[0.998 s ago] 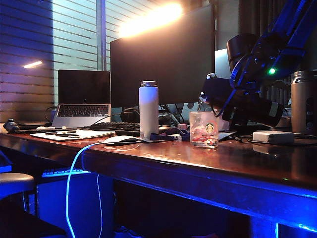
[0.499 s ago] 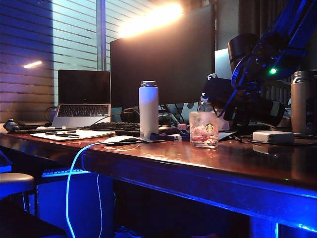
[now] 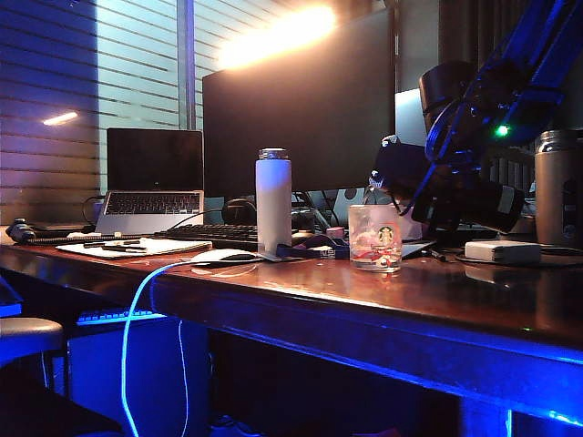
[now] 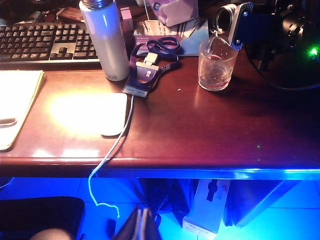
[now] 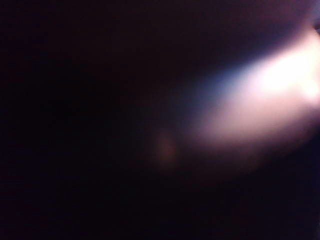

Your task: Pick up the black thermos, pour a little water from inside into the glass cup, then place the black thermos back on the table.

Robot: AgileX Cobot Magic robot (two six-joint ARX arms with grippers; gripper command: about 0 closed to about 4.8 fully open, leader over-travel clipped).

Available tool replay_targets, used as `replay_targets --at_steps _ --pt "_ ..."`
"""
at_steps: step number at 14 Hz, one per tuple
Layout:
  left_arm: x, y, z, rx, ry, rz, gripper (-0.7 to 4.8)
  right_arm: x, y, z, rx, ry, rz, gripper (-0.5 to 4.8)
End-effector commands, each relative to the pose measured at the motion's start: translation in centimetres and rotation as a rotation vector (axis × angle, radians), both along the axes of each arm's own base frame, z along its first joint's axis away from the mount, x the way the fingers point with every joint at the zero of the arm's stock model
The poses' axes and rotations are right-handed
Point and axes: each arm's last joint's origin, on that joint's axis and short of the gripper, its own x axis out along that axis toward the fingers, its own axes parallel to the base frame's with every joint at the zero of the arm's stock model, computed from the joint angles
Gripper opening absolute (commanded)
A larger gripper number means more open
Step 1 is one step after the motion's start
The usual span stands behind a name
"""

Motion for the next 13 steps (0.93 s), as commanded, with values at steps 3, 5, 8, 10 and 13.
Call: replay_targets --at_steps 3,5,8,10,13 --pt "-0.10 -0.05 0.20 -0.003 -0.010 -0.007 0.23 0.13 -0.03 1.86 0.018 -0.100 -0.010 -0.02" --pt "-0.09 -0.05 0.20 -0.003 -0.011 -0.007 0.23 0.13 -0.03 1.86 0.019 -0.100 -0.009 -0.02" --pt "-0.09 -0.05 0.20 -0.003 -0.011 -0.007 0.23 0.13 -0.02 1.86 0.028 -0.102 -0.008 -0.02" --pt "-0.09 -0.05 0.20 -0.003 -0.011 -0.007 0.23 0.12 0.02 1.86 0.038 -0.104 -0.008 -0.02" --pt "-0.09 -0.05 0.20 -0.003 -0.011 -0.007 0.22 0.11 0.09 1.86 0.064 -0.110 -0.009 -0.02"
